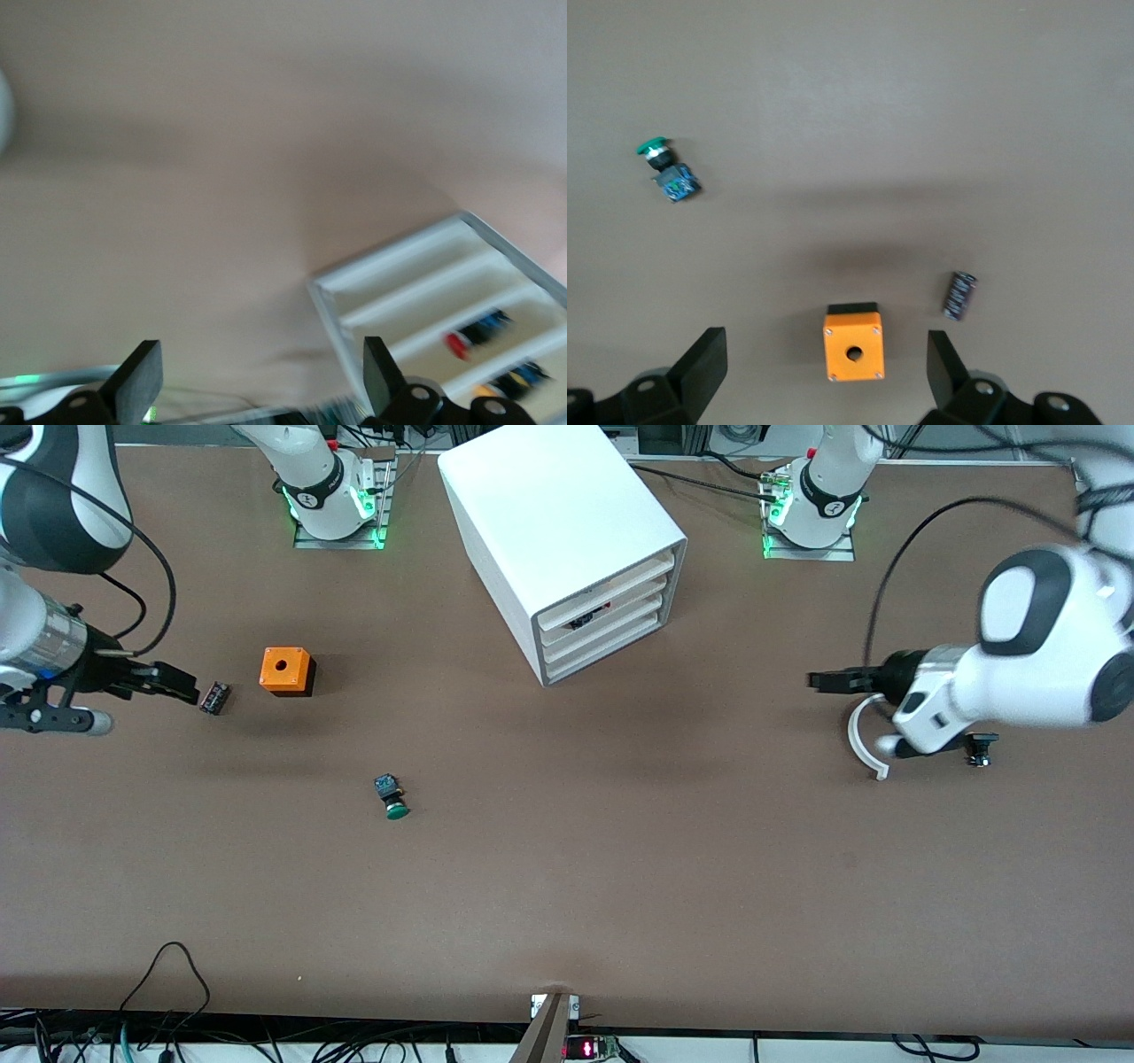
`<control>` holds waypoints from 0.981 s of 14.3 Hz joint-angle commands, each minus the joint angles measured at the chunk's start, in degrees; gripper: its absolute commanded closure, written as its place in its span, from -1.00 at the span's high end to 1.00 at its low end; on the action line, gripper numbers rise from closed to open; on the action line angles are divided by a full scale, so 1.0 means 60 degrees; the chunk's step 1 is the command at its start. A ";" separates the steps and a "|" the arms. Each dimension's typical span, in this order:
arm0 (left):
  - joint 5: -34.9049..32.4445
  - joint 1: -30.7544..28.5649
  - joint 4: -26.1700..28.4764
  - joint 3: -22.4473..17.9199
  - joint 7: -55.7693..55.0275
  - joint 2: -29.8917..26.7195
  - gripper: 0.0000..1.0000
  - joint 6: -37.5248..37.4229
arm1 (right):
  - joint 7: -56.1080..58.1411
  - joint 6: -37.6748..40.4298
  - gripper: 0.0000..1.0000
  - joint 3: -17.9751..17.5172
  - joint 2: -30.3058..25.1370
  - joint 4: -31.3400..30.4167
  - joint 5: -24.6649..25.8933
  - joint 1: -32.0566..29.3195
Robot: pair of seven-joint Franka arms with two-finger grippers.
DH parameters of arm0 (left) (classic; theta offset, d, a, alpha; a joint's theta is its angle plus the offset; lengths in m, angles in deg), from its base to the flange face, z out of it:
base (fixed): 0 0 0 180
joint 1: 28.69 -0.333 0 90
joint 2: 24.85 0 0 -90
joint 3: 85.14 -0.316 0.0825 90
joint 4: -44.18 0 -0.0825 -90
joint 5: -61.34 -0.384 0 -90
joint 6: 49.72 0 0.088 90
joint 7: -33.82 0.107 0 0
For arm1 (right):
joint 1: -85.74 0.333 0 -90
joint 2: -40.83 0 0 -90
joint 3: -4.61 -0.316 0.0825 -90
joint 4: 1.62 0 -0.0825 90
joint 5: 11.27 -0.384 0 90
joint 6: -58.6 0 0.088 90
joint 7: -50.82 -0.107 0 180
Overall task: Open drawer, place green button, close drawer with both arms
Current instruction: 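Reach the left gripper to the bottom drawer handle while the right gripper reaches the button, then pull the drawer open with the left gripper while the right gripper grasps the button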
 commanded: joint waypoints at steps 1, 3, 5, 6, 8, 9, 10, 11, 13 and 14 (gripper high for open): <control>0.1909 0.1034 -0.0089 0.0063 0.0160 0.1627 1.00 0.0336 | 0.0110 -0.0645 1.00 0.0040 0.0611 0.0023 -0.0364 0.0557; 0.3638 0.1694 0.0421 0.0077 0.0916 0.2201 1.00 0.0936 | 0.0095 -0.1144 1.00 0.0040 0.1079 0.0009 -0.0364 0.1114; 0.4507 0.2076 0.0978 0.0486 0.2132 0.2480 1.00 0.1755 | 0.0124 -0.1452 1.00 0.0040 0.1548 -0.0049 -0.0277 0.1656; 0.4611 0.2237 0.1213 0.0763 0.2543 0.2539 1.00 0.2151 | 0.0139 -0.1512 1.00 0.0025 0.1768 -0.0122 -0.0276 0.1876; 0.4816 0.2283 0.1595 0.1378 0.2752 0.2613 1.00 0.2666 | 0.0241 -0.1993 1.00 -0.0076 0.2325 -0.0138 -0.0247 0.2447; 0.4991 0.2297 0.1770 0.1671 0.2840 0.2657 1.00 0.2856 | 0.0546 -0.2242 1.00 -0.0237 0.2603 -0.0138 -0.0233 0.2479; 0.5138 0.2413 0.1961 0.1848 0.3000 0.2686 1.00 0.3177 | 0.1028 -0.2564 1.00 -0.0398 0.2881 -0.0152 -0.0232 0.2479; 0.5183 0.2487 0.2180 0.1952 0.3234 0.2686 1.00 0.3587 | 0.1685 -0.2842 1.00 -0.0530 0.3174 -0.0153 -0.0232 0.2479; 0.5184 0.2502 0.2445 0.2084 0.3688 0.2686 0.97 0.3898 | 0.2407 -0.3428 1.00 -0.0780 0.3556 -0.0153 -0.0232 0.2479; 0.5198 0.2488 0.2547 0.2070 0.3893 0.2686 0.86 0.3898 | 0.2627 -0.3765 1.00 -0.0795 0.3775 -0.0167 -0.0232 0.2479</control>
